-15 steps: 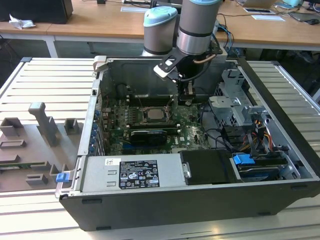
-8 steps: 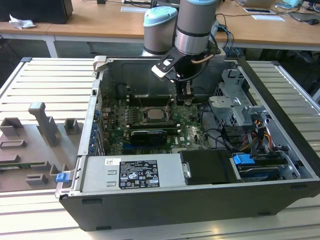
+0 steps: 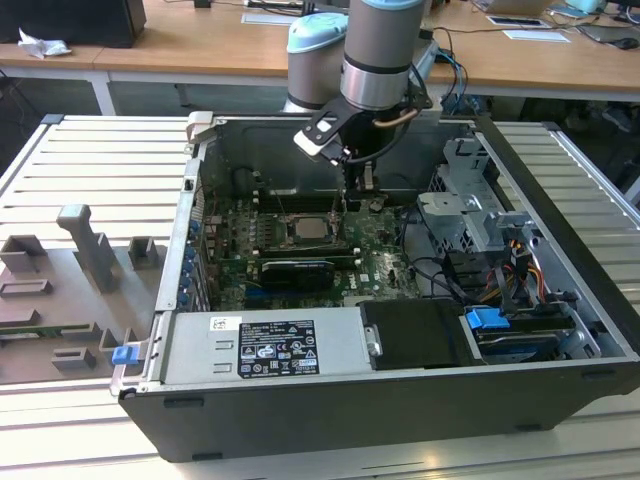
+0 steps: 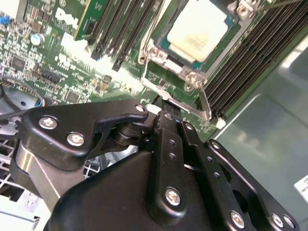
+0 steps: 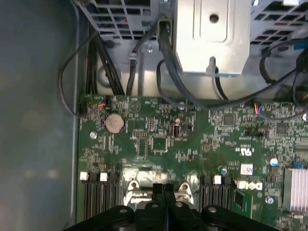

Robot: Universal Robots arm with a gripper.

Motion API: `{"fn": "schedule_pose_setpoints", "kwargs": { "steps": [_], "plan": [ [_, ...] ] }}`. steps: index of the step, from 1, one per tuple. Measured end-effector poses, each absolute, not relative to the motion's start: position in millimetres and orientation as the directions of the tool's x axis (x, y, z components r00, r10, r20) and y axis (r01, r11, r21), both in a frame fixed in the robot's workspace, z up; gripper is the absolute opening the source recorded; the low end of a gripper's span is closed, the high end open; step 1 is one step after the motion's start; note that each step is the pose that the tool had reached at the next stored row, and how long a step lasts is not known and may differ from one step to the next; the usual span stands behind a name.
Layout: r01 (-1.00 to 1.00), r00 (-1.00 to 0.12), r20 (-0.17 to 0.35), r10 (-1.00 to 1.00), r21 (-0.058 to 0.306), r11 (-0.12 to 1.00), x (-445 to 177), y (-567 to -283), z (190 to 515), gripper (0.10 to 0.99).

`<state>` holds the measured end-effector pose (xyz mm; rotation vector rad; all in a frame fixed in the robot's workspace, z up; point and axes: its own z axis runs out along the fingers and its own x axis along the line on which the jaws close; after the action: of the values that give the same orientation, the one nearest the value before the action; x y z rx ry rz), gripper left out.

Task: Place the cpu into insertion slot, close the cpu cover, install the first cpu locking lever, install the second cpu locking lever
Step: 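Close the cpu cover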

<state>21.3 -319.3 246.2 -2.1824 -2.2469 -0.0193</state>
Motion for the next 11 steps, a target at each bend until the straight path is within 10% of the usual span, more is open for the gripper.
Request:
{"fn": "schedule_pose_setpoints", "kwargs": {
  "steps": [11],
  "plan": [
    [1.000,-0.029,0.015,0.999,0.003,0.029,-5.7,-318.7,234.7,0.106]
  ]
}}
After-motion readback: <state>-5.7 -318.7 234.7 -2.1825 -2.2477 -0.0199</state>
